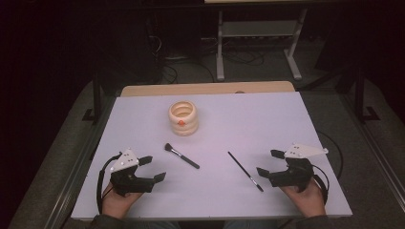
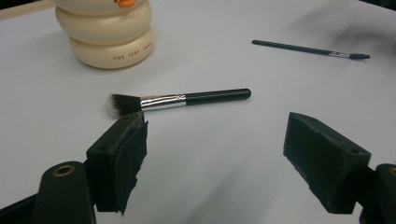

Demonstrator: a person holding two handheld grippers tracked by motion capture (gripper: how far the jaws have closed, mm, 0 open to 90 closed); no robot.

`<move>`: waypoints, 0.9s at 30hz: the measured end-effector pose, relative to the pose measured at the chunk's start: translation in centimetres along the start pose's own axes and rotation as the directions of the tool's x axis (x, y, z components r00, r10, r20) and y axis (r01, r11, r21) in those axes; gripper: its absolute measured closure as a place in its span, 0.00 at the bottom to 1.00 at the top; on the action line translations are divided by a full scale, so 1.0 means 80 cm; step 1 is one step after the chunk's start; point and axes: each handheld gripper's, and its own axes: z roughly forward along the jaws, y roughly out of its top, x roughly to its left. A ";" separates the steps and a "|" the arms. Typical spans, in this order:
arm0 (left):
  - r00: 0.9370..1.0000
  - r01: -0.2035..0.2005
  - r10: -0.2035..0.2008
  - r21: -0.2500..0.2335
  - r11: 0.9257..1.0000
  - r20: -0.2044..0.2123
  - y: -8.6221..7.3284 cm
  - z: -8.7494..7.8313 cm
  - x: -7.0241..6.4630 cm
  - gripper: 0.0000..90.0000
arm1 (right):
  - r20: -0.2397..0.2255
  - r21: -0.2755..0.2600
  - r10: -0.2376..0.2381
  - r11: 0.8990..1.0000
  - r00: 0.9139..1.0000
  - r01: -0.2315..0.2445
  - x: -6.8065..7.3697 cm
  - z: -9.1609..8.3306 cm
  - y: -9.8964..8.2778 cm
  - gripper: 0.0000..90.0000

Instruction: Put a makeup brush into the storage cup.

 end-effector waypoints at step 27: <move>1.000 -0.023 0.023 -0.002 1.000 -0.011 0.002 -0.001 -0.003 0.23 | -0.071 0.059 -0.041 0.997 0.997 0.045 0.026 0.006 0.049 0.15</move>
